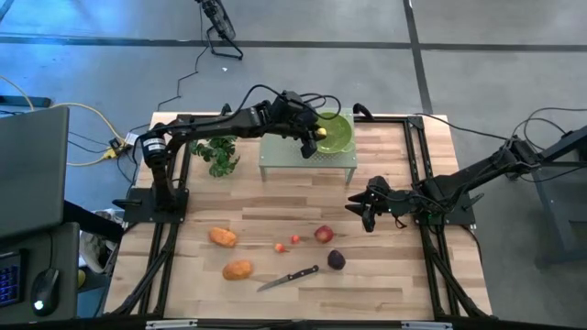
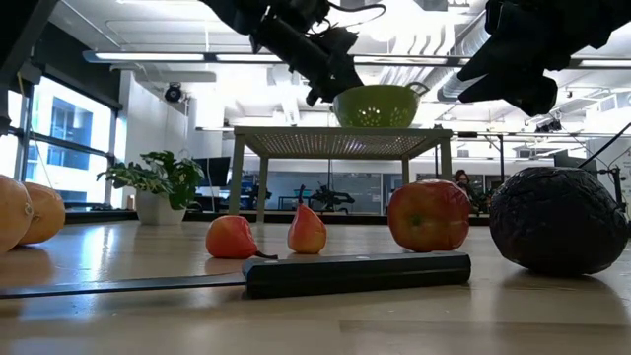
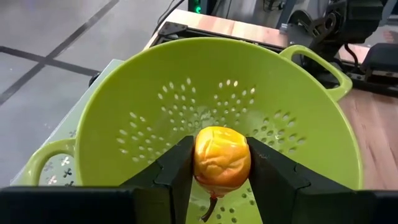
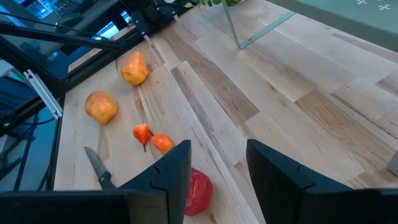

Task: Pick & Place Fruit
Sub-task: Put the left peach into the strainer bowl on the shelf

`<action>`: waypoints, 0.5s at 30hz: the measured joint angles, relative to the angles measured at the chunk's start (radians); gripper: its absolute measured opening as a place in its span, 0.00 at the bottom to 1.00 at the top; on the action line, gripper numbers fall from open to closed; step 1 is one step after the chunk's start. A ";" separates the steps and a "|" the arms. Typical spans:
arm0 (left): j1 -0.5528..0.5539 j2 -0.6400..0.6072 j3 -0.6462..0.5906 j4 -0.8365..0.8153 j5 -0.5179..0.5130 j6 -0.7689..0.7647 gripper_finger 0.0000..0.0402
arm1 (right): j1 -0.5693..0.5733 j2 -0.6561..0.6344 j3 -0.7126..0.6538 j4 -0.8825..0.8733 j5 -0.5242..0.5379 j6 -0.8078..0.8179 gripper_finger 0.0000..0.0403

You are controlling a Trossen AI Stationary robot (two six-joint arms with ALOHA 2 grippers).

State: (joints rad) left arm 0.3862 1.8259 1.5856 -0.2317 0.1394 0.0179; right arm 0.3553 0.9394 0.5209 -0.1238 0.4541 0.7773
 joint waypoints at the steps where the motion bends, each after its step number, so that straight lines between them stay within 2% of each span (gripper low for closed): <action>1: 0.000 0.000 0.000 0.000 0.000 0.010 0.34 | 0.000 0.000 0.000 0.000 0.000 0.000 0.37; 12: 0.000 0.000 0.000 -0.002 -0.003 0.062 0.34 | 0.000 0.000 0.000 0.000 0.000 0.000 0.37; 15: 0.000 0.000 0.000 -0.002 -0.003 0.064 0.38 | 0.000 0.000 0.000 0.000 0.000 0.000 0.37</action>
State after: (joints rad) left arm 0.3861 1.8259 1.5852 -0.2340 0.1364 0.0822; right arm 0.3557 0.9394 0.5209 -0.1238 0.4541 0.7773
